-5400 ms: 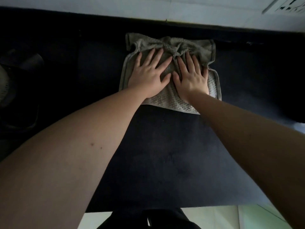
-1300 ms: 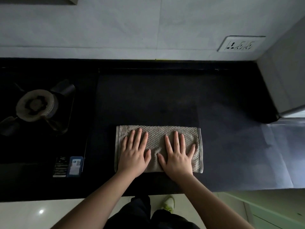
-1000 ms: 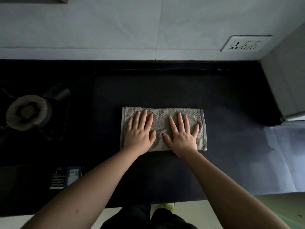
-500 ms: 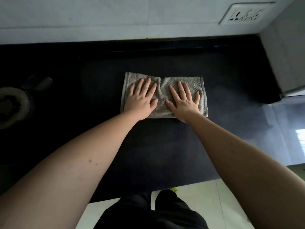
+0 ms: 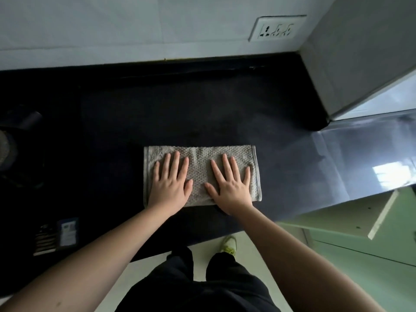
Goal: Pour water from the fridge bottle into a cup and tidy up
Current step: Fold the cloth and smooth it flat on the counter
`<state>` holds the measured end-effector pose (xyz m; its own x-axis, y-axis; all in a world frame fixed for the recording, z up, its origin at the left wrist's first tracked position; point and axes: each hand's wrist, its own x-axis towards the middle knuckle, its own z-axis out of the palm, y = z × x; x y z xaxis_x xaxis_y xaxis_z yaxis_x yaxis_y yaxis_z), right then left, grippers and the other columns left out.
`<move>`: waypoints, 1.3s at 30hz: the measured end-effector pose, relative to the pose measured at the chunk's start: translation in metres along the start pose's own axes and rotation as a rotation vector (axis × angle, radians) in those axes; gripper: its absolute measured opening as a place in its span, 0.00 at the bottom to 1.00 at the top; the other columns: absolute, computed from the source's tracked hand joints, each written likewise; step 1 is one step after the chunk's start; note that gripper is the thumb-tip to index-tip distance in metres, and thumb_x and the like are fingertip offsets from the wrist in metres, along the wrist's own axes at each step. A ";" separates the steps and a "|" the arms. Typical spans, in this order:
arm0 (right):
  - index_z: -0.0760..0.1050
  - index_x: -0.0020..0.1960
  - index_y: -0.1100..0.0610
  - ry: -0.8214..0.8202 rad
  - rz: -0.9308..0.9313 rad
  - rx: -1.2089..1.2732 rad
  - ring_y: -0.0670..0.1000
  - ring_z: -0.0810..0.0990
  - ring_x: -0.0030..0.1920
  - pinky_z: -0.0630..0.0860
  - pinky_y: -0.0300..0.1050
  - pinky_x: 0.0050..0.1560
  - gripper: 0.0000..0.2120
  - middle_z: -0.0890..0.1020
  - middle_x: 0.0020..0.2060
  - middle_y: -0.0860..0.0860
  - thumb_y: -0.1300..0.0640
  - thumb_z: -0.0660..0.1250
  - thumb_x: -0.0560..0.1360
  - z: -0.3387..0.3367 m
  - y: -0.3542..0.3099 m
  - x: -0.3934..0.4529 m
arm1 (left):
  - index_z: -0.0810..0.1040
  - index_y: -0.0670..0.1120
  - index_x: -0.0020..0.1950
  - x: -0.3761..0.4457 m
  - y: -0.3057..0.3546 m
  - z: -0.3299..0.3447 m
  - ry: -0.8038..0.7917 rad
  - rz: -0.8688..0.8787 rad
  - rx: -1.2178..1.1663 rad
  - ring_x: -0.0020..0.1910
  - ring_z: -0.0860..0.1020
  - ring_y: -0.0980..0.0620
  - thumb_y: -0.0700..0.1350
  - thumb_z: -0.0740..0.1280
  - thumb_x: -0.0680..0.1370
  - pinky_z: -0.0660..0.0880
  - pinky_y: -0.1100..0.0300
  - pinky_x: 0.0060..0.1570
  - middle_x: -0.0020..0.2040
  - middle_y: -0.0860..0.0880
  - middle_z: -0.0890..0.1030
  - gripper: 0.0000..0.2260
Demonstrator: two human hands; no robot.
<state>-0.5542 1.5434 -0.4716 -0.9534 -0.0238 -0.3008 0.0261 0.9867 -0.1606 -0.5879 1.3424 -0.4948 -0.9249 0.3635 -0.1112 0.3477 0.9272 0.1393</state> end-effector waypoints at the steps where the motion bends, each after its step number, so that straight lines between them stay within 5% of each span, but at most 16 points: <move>1: 0.42 0.79 0.41 0.001 -0.008 -0.003 0.52 0.38 0.78 0.38 0.69 0.73 0.33 0.43 0.79 0.49 0.30 0.44 0.78 0.002 0.004 -0.010 | 0.61 0.44 0.79 -0.009 0.007 0.001 -0.003 0.000 0.001 0.78 0.56 0.37 0.58 0.51 0.80 0.52 0.38 0.75 0.80 0.39 0.57 0.31; 12: 0.49 0.78 0.39 0.022 -0.058 -0.015 0.50 0.44 0.79 0.41 0.67 0.74 0.32 0.49 0.79 0.46 0.30 0.47 0.77 0.002 0.077 -0.048 | 0.60 0.43 0.79 -0.028 0.085 0.013 -0.026 -0.038 0.008 0.78 0.56 0.36 0.58 0.50 0.80 0.54 0.35 0.74 0.79 0.37 0.57 0.31; 25: 0.39 0.78 0.38 -0.019 0.067 -0.059 0.51 0.37 0.78 0.39 0.62 0.76 0.34 0.42 0.79 0.45 0.27 0.41 0.76 -0.039 0.229 -0.013 | 0.56 0.47 0.81 0.082 0.217 0.015 -0.096 -0.007 -0.039 0.80 0.51 0.40 0.60 0.51 0.79 0.49 0.38 0.75 0.81 0.41 0.52 0.32; 39: 0.37 0.78 0.39 -0.003 0.014 -0.052 0.51 0.37 0.78 0.38 0.54 0.77 0.35 0.41 0.79 0.49 0.29 0.45 0.76 -0.075 0.238 0.114 | 0.55 0.54 0.81 0.191 0.183 -0.002 -0.076 -0.030 -0.061 0.80 0.52 0.45 0.62 0.49 0.79 0.47 0.43 0.77 0.81 0.48 0.54 0.30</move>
<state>-0.6791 1.7873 -0.4735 -0.9522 -0.0107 -0.3053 0.0233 0.9939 -0.1073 -0.7009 1.5816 -0.4882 -0.9196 0.3435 -0.1907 0.3076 0.9315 0.1943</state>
